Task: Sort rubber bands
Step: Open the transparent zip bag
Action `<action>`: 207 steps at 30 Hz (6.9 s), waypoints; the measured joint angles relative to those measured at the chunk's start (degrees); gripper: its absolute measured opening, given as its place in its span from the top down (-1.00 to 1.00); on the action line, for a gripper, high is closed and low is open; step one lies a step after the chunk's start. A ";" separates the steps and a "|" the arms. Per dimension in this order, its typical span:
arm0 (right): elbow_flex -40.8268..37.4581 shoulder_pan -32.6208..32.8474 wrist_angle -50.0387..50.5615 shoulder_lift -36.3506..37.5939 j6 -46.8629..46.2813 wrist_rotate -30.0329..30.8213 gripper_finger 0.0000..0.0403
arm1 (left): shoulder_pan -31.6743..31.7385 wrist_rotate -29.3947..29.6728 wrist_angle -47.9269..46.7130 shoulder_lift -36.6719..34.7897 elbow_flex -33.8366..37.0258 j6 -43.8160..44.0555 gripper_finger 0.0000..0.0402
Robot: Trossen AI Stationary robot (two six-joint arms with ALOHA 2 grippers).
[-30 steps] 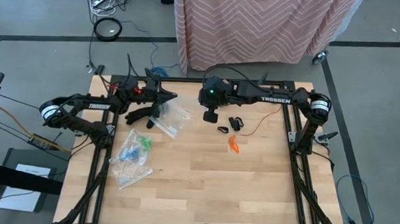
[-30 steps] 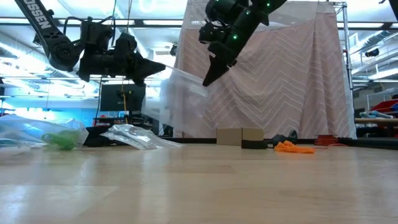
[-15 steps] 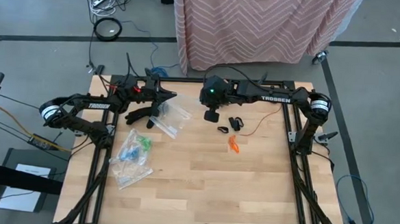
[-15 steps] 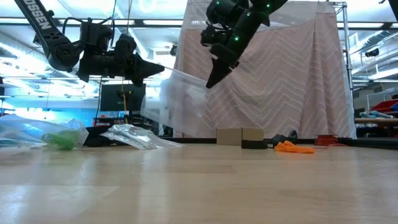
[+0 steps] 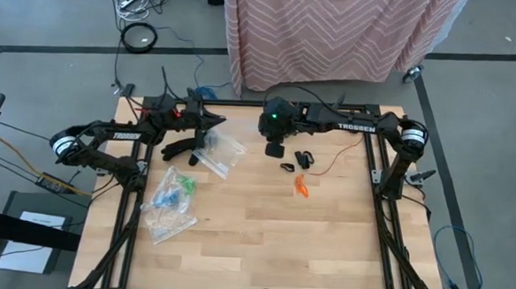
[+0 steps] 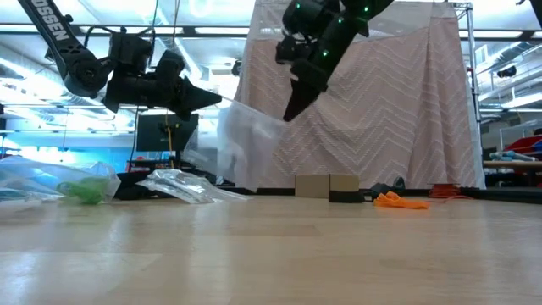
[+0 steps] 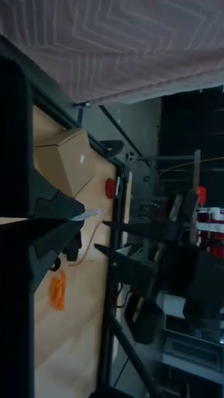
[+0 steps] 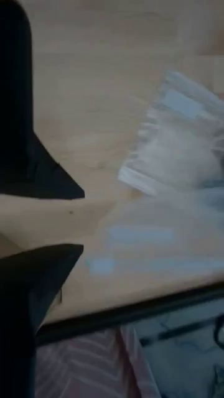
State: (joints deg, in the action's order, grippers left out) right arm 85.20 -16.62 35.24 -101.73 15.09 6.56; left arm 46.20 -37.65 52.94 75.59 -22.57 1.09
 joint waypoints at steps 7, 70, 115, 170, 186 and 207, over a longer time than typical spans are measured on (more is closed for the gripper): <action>0.01 -0.15 0.17 0.27 4.46 8.32 0.17 | 0.71 -0.74 -0.92 -0.02 0.00 -0.60 1.00; 0.12 17.03 -9.84 6.08 -1.02 17.41 1.00 | -18.48 4.84 12.00 0.11 0.00 -9.95 1.00; 0.18 16.87 -12.07 1.59 -6.45 8.38 1.00 | -21.87 8.49 13.39 0.13 0.00 -8.36 1.00; 0.18 24.76 -10.41 3.23 -6.06 38.44 1.00 | -22.34 19.20 15.49 0.11 3.71 2.17 1.00; 0.18 21.38 -10.96 3.26 -4.70 32.50 1.00 | -22.34 19.43 16.62 0.11 3.92 2.55 1.00; 0.18 19.07 -13.27 3.22 -2.41 27.85 1.00 | -22.34 19.43 16.62 0.11 3.93 2.29 1.00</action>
State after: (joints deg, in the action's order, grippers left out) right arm 85.38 2.45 21.97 -98.51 12.68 34.41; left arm 23.85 -18.22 69.56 75.70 -18.63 3.38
